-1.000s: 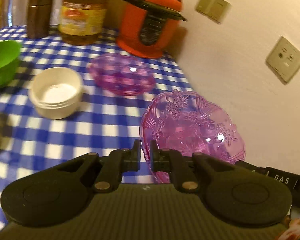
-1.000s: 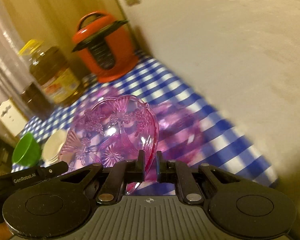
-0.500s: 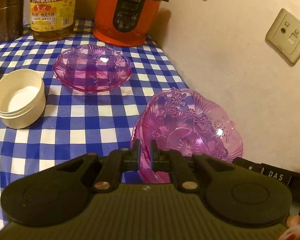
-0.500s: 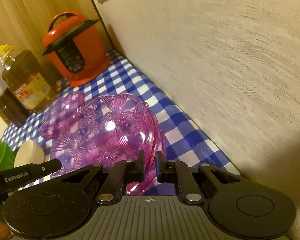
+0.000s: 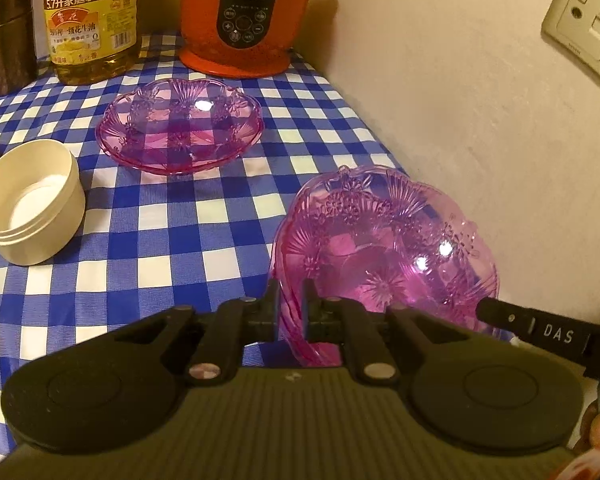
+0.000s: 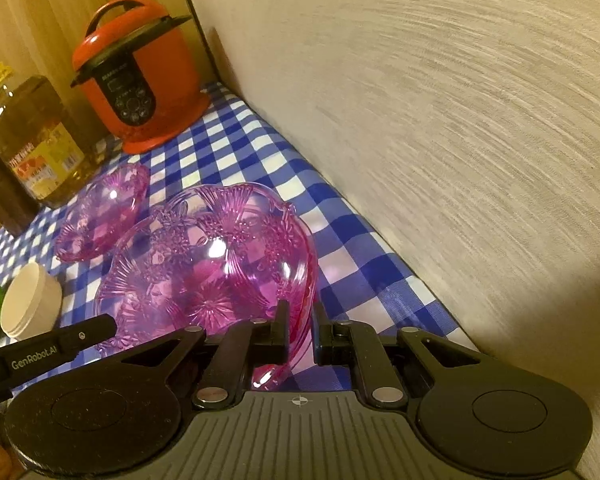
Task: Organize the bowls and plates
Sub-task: 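Lift the pink plate with both tools and carry it onto the pink plate by the wall, then lower the plate onto the other plate and open both tools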
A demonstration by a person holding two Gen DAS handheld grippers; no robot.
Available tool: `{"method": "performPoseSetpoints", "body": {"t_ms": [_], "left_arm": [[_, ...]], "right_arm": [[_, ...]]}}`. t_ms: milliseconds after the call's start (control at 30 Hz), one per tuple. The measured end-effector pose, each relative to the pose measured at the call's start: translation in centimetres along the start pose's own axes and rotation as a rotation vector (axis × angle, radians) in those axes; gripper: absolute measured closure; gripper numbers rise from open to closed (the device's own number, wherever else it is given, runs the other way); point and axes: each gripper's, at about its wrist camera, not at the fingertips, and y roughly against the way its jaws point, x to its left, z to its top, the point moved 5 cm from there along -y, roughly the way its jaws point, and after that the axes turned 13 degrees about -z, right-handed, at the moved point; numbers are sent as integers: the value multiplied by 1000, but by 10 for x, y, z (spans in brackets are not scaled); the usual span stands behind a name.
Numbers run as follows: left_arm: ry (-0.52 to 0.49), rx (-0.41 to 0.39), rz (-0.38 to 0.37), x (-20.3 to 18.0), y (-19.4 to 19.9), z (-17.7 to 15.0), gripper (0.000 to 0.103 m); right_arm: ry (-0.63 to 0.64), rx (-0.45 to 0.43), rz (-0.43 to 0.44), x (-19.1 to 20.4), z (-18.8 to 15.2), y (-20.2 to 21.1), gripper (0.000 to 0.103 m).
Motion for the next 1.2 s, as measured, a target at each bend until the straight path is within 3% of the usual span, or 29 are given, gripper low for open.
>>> {"method": "performPoseSetpoints", "body": {"t_ms": [500, 533, 600, 633, 667, 1200], "left_arm": [[-34, 11, 26, 1, -4, -1, 92], [-29, 9, 35, 2, -4, -2, 87], [-13, 3, 30, 5, -2, -1, 82], [-6, -5, 30, 6, 0, 1, 82], [-3, -14, 29, 7, 2, 2, 81], [86, -50, 31, 11, 50, -9, 76]], "right_arm": [[9, 4, -13, 3, 1, -8, 92], [6, 5, -3, 3, 2, -8, 89], [-8, -1, 0, 2, 2, -8, 60], [-18, -4, 5, 1, 3, -7, 40], [-27, -9, 12, 0, 3, -6, 38], [-9, -24, 16, 3, -6, 30, 38]]}}
